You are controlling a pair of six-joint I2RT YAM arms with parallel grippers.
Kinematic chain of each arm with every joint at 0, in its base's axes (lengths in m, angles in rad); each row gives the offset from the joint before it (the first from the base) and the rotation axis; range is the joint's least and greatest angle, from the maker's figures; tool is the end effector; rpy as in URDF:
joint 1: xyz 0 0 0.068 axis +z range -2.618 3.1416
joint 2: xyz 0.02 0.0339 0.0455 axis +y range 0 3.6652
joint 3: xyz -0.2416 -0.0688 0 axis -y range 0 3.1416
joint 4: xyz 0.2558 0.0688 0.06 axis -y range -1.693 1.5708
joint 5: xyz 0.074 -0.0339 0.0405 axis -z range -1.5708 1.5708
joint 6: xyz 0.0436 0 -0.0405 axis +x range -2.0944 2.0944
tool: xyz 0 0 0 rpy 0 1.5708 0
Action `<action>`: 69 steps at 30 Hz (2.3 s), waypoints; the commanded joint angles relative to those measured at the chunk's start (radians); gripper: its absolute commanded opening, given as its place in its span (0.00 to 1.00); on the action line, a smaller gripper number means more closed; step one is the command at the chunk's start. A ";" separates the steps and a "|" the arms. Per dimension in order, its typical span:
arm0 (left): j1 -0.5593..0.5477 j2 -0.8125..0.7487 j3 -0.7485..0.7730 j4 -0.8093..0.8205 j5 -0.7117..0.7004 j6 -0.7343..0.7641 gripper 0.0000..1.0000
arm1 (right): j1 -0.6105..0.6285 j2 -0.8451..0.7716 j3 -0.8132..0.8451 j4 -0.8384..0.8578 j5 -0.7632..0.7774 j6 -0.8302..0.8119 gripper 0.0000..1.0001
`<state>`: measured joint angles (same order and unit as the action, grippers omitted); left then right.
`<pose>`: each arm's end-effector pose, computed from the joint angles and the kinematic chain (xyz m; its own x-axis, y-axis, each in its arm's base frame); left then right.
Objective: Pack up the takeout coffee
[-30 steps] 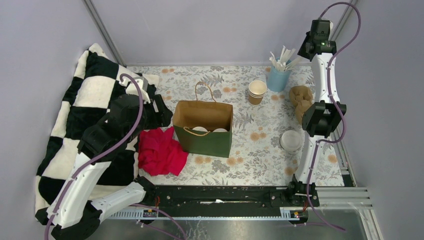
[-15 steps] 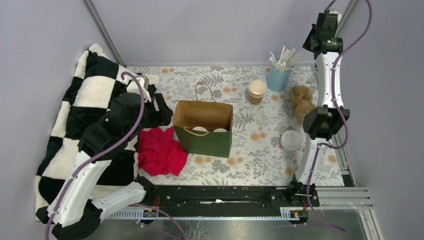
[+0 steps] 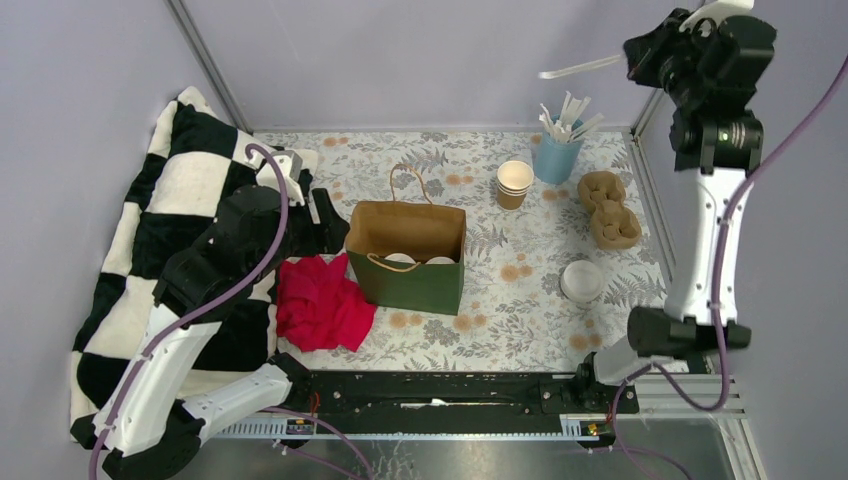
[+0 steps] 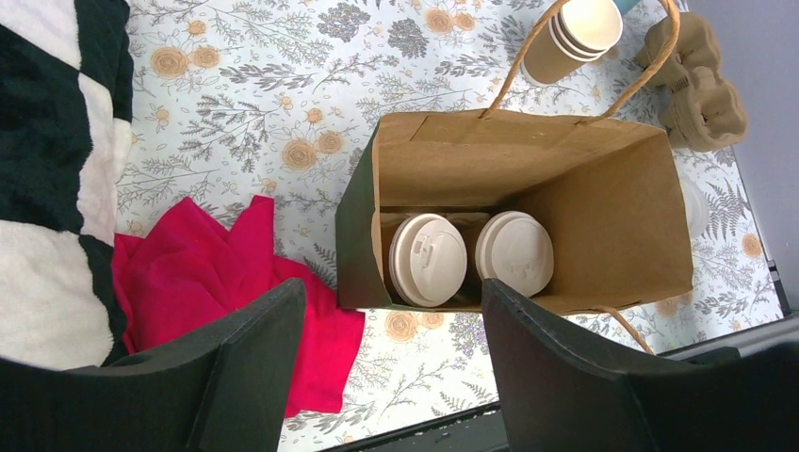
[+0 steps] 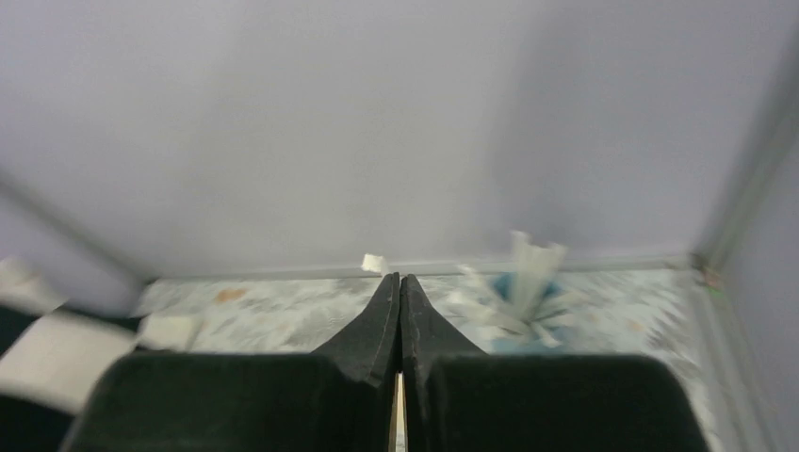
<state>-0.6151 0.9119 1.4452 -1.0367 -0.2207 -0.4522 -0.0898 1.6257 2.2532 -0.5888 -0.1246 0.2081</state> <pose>0.1394 -0.0868 0.4300 -0.5320 -0.1462 -0.8340 0.1934 0.9380 -0.2878 0.3215 -0.0235 0.5580 0.0305 0.2031 -0.9787 -0.0419 0.9785 0.2017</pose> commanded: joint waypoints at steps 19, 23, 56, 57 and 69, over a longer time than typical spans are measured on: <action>-0.002 -0.079 0.017 0.057 -0.055 -0.047 0.73 | 0.711 -0.141 -0.085 -0.163 -0.361 -0.233 0.00; -0.002 -0.087 0.015 0.049 -0.060 -0.060 0.73 | 0.849 -0.092 -0.066 -0.263 -0.097 -0.386 0.00; -0.002 -0.054 0.006 0.062 -0.054 -0.039 0.73 | 0.782 -0.038 -0.165 -0.145 0.496 -0.272 0.95; -0.003 -0.053 0.007 0.061 -0.054 -0.037 0.73 | 0.724 -0.032 -0.153 -0.166 0.485 -0.233 0.95; -0.002 -0.051 0.015 0.049 -0.055 -0.002 0.74 | 0.133 0.150 -0.229 -0.071 0.243 0.069 0.75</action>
<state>-0.6151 0.8593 1.4464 -1.0222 -0.2699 -0.4816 0.1482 1.7187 2.0533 -0.7383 0.2596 0.1551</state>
